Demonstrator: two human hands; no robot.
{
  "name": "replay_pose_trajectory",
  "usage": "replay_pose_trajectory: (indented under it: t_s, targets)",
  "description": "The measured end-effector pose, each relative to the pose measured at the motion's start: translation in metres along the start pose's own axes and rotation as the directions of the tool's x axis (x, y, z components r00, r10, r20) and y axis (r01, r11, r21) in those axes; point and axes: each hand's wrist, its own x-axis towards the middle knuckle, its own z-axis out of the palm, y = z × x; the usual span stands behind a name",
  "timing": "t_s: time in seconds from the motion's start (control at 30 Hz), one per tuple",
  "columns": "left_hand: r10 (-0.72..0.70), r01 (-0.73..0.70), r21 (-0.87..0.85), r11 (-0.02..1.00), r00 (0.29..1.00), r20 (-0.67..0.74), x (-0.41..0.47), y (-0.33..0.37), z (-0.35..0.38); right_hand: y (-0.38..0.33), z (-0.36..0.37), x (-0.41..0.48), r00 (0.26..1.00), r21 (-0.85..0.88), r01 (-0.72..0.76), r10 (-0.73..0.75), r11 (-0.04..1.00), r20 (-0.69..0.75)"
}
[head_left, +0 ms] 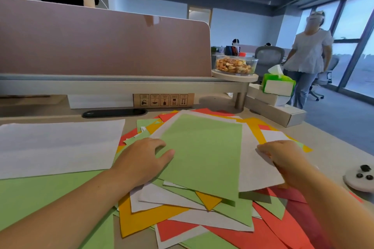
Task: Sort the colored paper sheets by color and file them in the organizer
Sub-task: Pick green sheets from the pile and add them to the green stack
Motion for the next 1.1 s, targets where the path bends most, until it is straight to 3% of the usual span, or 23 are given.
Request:
replay_pose_trajectory:
  t_s: [0.07, 0.17, 0.27, 0.37, 0.57, 0.8, 0.93, 1.1]
  targets:
    - [0.024, -0.030, -0.070, 0.997, 0.995, -0.095, 0.000, 0.000, -0.002, 0.000, -0.002, 0.000, 0.993, 0.084, -0.111, 0.106, 0.990, 0.057]
    - [0.024, -0.042, -0.103, 0.994, 0.986, -0.164, -0.001, 0.002, -0.002, -0.003, -0.002, -0.005, 0.962, 0.074, -0.191, 0.171, 0.979, 0.213]
    - [-0.033, 0.030, 0.085, 0.996, 0.999, 0.025, 0.000, 0.000, 0.004, -0.008, -0.003, -0.013, 0.878, 0.048, -0.259, 0.214, 0.965, 0.429]
    - [-0.058, 0.055, 0.027, 0.998, 0.992, 0.113, 0.000, 0.000, 0.003, -0.011, -0.011, -0.018, 0.806, 0.007, -0.274, 0.226, 0.962, 0.547]
    - [0.021, -0.019, -0.029, 0.999, 0.996, 0.084, -0.002, 0.005, -0.001, -0.010, -0.026, -0.003, 0.852, 0.223, -0.325, 0.182, 0.919, 0.490]
    - [0.232, -0.228, -0.126, 0.966, 0.972, 0.024, -0.012, 0.022, -0.001, -0.004, -0.030, -0.009, 0.807, 0.018, -0.320, 0.262, 0.947, 0.530]
    - [0.081, -0.107, -0.275, 0.956, 0.991, -0.103, -0.006, 0.020, -0.003, -0.007, -0.027, -0.009, 0.878, 0.046, -0.209, 0.166, 0.977, 0.449]
    - [-0.178, 0.141, -0.281, 0.949, 0.978, -0.112, 0.004, 0.005, -0.012, -0.012, -0.032, -0.014, 0.877, 0.294, -0.154, -0.007, 0.943, 0.481]
